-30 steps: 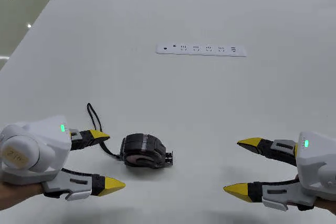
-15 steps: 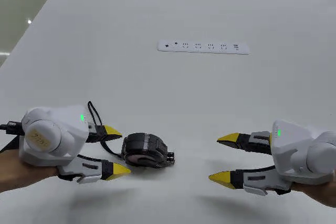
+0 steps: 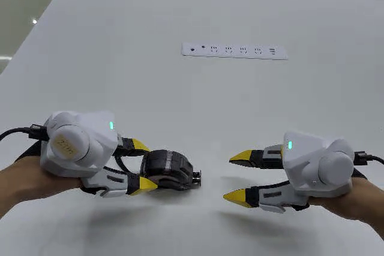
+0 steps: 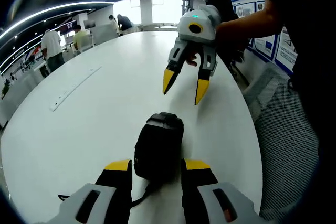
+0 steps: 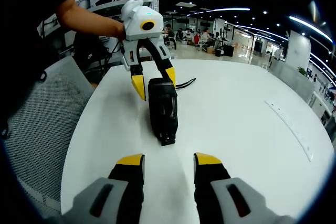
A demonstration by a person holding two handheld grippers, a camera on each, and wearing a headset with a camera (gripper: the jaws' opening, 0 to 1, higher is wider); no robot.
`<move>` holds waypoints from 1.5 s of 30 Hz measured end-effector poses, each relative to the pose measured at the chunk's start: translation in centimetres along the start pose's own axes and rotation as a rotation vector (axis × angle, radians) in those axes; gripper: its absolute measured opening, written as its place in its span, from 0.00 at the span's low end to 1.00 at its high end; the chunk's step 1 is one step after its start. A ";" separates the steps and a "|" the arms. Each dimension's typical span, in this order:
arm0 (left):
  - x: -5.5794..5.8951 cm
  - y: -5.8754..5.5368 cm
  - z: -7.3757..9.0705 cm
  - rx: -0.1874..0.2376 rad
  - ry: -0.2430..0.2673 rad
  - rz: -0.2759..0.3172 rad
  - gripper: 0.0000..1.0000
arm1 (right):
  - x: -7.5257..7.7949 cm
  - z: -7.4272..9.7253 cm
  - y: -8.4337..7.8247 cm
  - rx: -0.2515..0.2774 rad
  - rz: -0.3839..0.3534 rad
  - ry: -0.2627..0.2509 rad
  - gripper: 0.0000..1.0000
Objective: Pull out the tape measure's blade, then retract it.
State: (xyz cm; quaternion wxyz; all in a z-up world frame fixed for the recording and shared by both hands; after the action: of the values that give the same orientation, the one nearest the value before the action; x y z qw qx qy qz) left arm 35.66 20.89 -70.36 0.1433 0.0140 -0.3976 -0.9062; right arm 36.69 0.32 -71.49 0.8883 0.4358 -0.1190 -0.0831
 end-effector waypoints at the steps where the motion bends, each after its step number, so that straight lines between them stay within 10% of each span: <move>1: 0.0 0.1 -0.1 -0.002 -0.002 -0.003 0.34 | 0.0 -0.2 0.1 0.000 0.002 0.004 0.37; 45: -0.4 0.3 -0.3 -0.062 -0.049 -0.020 0.27 | -0.7 -6.2 0.6 -0.041 0.098 0.127 0.15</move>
State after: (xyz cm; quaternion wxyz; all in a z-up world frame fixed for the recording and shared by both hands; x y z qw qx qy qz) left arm 36.13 20.54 -70.39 0.1247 -0.0087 -0.3725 -0.9196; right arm 37.84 5.55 -74.81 0.9057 0.4156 -0.0817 -0.0140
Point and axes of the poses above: the centre of the closed fingertips' face, and the gripper's own axes: z roughly backward along the fingers, x roughly to its right, y roughly out of its top, the point moved 7 cm from there along z, roughly backward along the fingers, and after that the axes turned 10 degrees about -y, right-handed, at the moved point
